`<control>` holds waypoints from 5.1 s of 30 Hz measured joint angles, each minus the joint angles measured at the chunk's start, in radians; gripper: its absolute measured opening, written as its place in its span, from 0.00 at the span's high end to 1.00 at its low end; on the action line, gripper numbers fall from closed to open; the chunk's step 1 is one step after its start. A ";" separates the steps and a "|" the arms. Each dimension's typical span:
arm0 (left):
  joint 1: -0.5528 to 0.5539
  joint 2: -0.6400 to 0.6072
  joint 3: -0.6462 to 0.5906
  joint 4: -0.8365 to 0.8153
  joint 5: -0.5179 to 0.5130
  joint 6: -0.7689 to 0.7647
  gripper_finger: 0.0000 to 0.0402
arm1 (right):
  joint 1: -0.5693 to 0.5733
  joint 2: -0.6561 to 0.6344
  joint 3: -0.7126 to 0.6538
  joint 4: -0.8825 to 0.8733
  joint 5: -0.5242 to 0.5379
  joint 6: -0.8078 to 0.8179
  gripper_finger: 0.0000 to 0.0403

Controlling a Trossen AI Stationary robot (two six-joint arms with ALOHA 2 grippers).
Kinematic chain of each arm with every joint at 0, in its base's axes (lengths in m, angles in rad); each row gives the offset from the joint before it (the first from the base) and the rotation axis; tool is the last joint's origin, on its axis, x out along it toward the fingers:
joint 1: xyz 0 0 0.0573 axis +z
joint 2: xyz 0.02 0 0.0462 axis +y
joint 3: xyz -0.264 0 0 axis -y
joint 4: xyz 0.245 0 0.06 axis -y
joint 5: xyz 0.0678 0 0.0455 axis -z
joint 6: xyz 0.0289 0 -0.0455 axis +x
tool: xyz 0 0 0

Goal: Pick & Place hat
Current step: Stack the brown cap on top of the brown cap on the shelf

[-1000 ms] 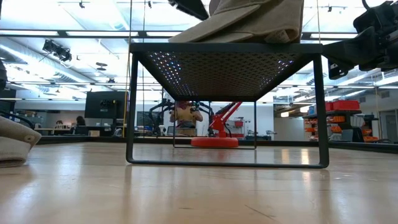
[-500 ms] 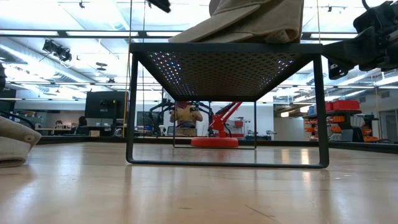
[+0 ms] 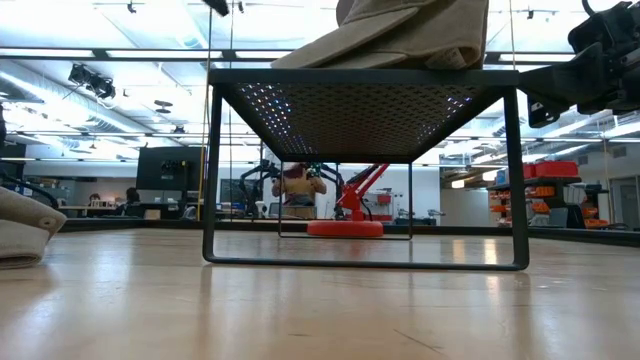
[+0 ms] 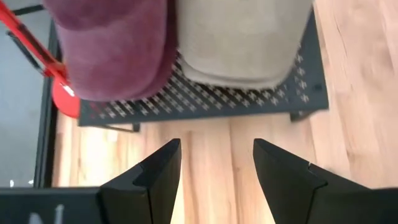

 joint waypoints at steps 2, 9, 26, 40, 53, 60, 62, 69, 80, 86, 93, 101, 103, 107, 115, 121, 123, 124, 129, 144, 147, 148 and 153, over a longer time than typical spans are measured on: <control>-0.019 -0.001 -0.021 -0.011 0.000 -0.023 0.49 | 0.000 0.000 0.000 0.000 0.000 0.000 0.93; -0.071 -0.001 -0.053 -0.047 0.010 -0.108 0.49 | 0.000 0.000 0.000 0.000 0.000 0.000 0.93; -0.222 -0.001 -0.055 -0.089 0.093 0.359 0.49 | 0.000 0.000 0.000 0.000 0.000 0.000 0.93; -0.242 0.002 -0.054 -0.125 0.224 0.620 0.49 | 0.000 0.000 0.000 0.000 0.000 0.000 0.93; -0.260 0.003 -0.055 -0.125 0.218 0.688 0.49 | 0.000 0.000 0.000 0.000 0.000 0.000 0.93; -0.298 0.002 -0.065 -0.100 0.219 0.772 0.49 | 0.000 0.000 0.000 0.000 0.000 0.000 0.93; -0.306 0.003 -0.090 -0.086 0.219 0.777 0.49 | 0.000 0.000 0.000 0.000 0.000 0.000 0.93; -0.369 0.003 -0.156 -0.086 0.219 0.803 0.49 | 0.000 0.000 0.000 0.000 0.000 0.000 0.93; -0.469 0.003 -0.233 -0.049 0.217 0.930 0.49 | 0.000 0.000 0.000 0.000 0.000 0.000 0.93; -0.525 0.006 -0.235 -0.043 0.223 0.931 0.49 | 0.000 0.000 0.000 0.000 0.000 0.000 0.93; -0.573 0.046 -0.235 -0.038 0.304 0.933 0.49 | 0.000 0.000 0.000 0.000 0.000 0.000 0.93; -0.585 0.097 -0.235 0.024 0.316 0.930 0.49 | 0.000 0.000 0.000 0.000 0.000 0.000 0.93; -0.585 0.110 -0.235 0.049 0.316 0.930 0.49 | 0.000 0.000 0.000 0.000 0.000 0.000 0.93; -0.590 0.121 -0.235 0.099 0.317 0.930 0.49 | 0.000 0.000 0.000 0.000 0.000 0.000 0.93; -0.595 0.122 -0.235 0.120 0.317 0.930 0.49 | 0.000 0.000 0.000 0.000 0.000 0.000 0.93; -0.595 0.121 -0.267 0.174 0.317 0.914 0.49 | 0.000 0.000 0.000 0.000 0.000 0.000 0.93; -0.596 0.121 -0.303 0.185 0.317 0.896 0.49 | 0.000 0.000 0.000 0.000 0.000 0.000 0.93; -0.596 0.121 -0.315 0.186 0.317 0.896 0.49 | 0.000 0.000 0.000 0.000 0.000 0.000 0.93; -0.595 0.119 -0.379 0.194 0.317 0.896 0.49 | 0.000 0.000 0.000 0.000 0.000 0.000 0.93; -0.594 0.119 -0.535 0.252 0.317 0.908 0.49 | 0.000 0.000 0.000 0.000 0.000 0.000 0.93; -0.594 0.119 -0.554 0.268 0.317 0.907 0.49 | 0.000 0.000 0.000 0.000 0.000 0.000 0.93; -0.594 0.119 -0.560 0.272 0.317 0.907 0.49 | 0.000 0.000 0.000 0.000 0.000 0.000 0.93; -0.593 0.119 -0.593 0.311 0.315 0.907 0.49 | 0.000 0.000 0.000 0.000 0.000 0.000 0.93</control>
